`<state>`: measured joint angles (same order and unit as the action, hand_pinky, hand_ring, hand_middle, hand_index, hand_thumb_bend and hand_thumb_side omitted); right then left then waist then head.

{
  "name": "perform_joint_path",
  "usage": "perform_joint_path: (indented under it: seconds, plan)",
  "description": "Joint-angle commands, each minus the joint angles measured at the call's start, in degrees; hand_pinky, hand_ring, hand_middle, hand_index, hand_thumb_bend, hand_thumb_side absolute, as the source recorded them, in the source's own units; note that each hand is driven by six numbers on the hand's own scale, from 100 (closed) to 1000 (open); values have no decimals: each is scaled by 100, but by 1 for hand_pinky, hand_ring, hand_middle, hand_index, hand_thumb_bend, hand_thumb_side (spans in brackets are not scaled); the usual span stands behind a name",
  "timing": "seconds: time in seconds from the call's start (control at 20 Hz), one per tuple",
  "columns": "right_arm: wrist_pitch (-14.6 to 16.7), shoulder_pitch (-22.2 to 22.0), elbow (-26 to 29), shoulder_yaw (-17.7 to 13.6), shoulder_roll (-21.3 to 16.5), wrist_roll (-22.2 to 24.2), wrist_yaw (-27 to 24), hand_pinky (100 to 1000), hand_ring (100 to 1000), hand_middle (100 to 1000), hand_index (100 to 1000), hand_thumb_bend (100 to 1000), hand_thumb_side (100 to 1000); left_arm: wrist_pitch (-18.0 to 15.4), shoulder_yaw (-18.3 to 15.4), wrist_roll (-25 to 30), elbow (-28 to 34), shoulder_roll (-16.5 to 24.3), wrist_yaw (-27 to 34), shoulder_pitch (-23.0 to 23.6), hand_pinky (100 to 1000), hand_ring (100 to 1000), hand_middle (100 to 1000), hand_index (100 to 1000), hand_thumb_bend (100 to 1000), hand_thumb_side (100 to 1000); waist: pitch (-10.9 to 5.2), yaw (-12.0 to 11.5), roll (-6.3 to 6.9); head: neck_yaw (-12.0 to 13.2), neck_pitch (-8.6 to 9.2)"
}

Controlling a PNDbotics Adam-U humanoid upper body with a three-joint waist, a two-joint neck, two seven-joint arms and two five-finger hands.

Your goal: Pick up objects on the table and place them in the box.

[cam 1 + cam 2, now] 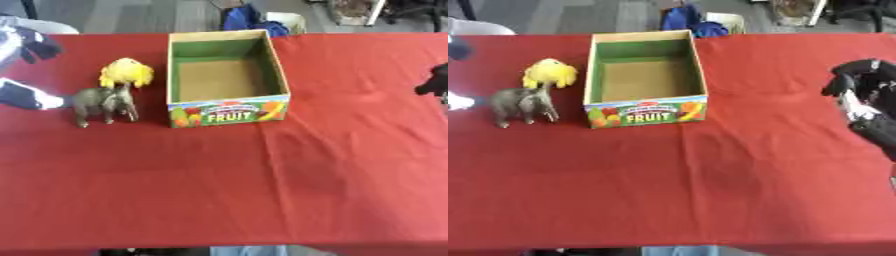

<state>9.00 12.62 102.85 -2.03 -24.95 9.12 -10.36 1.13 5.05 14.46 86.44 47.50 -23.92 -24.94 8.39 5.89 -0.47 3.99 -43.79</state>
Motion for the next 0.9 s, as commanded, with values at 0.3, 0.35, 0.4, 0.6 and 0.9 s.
perform_joint_path:
  seconds: [0.3,0.35,0.4,0.6,0.9]
  plan:
    - [17,75,53,22,-134,65,-16,655,550,498,650,100,281,-301,363,417,-970,-252,-614,-738,672,691,628,741,731,114,-107,42,-13,53,67]
    - [19,76,52,27,-136,70,-17,655,550,498,650,100,281,-344,403,460,-1067,-300,-692,-802,673,691,629,742,735,116,-106,47,-17,58,70]
    - [21,77,51,29,-137,74,-17,655,550,498,650,100,280,-383,434,496,-1153,-342,-759,-855,673,690,626,742,735,116,-105,51,-19,60,74]
    - [26,76,47,37,-139,82,-16,655,550,497,649,100,281,-512,539,584,-1478,-512,-1025,-1033,672,686,616,742,745,123,-95,64,-25,64,85]
    - [30,60,34,42,-131,92,-8,654,549,496,647,100,283,-619,597,552,-1939,-780,-1391,-1229,663,610,604,731,739,130,-82,78,-38,79,97]
